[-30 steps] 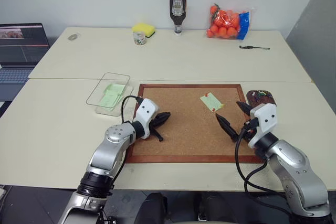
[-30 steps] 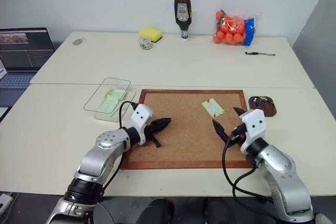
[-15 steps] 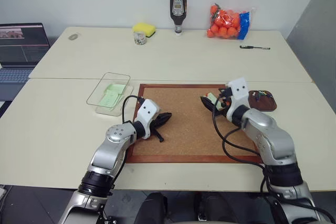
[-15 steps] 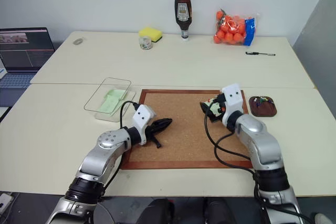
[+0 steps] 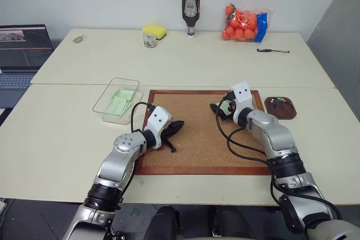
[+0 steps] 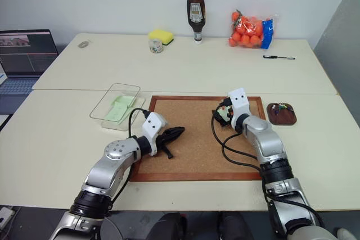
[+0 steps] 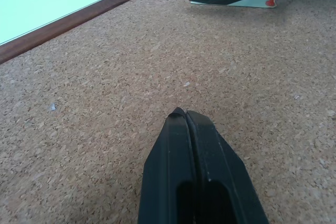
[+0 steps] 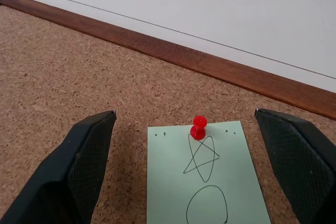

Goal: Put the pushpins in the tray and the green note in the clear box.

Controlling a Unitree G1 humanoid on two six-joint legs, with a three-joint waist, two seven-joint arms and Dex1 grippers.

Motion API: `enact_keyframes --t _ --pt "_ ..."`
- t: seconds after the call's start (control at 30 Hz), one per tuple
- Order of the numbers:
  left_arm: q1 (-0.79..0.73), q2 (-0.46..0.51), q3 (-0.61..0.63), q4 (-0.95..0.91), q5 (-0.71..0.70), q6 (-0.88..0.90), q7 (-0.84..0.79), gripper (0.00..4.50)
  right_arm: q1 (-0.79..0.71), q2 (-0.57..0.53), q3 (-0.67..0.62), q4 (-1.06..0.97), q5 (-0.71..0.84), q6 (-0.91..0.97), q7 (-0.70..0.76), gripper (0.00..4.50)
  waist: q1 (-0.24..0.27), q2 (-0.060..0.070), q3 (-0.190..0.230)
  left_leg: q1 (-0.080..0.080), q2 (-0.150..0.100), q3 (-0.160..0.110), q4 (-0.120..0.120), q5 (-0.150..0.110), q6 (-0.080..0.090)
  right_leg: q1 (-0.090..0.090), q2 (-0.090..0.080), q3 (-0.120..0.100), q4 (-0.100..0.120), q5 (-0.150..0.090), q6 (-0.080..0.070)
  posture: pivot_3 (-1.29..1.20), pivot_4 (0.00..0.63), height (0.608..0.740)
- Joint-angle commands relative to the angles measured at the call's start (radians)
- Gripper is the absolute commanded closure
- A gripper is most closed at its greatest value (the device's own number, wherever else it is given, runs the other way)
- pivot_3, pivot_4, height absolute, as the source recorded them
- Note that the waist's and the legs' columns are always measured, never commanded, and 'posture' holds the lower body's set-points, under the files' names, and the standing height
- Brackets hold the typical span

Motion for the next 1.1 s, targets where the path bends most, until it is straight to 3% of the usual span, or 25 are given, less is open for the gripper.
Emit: enact_keyframes --t 0.03,0.63,1.1 --pt "0.022 -0.001 -0.020 -0.006 0.015 0.010 0.001 4.50 -0.027 0.006 -0.011 0.010 -0.017 -0.045 -0.005 0.44 0.000 0.000 0.000 0.000 0.000 0.000 0.000 0.000 0.000 0.000 0.000 0.000 0.000 0.000 0.000 0.00 0.150 0.740" --pt "0.032 0.001 -0.015 -0.013 0.020 0.008 0.003 4.50 -0.019 0.008 0.000 0.023 -0.082 -0.079 -0.006 4.46 -0.001 0.000 0.000 0.000 0.000 0.000 0.000 0.000 0.000 0.000 0.000 0.000 0.000 0.000 0.000 0.00 0.150 0.740" --pt "0.034 0.001 -0.019 -0.010 0.027 0.006 0.005 4.50 -0.005 0.040 -0.045 -0.077 -0.041 -0.084 -0.010 4.46 -0.002 0.000 0.000 0.000 0.000 0.000 0.000 0.000 0.000 0.000 0.000 0.000 0.000 0.000 0.000 0.00 0.150 0.740"
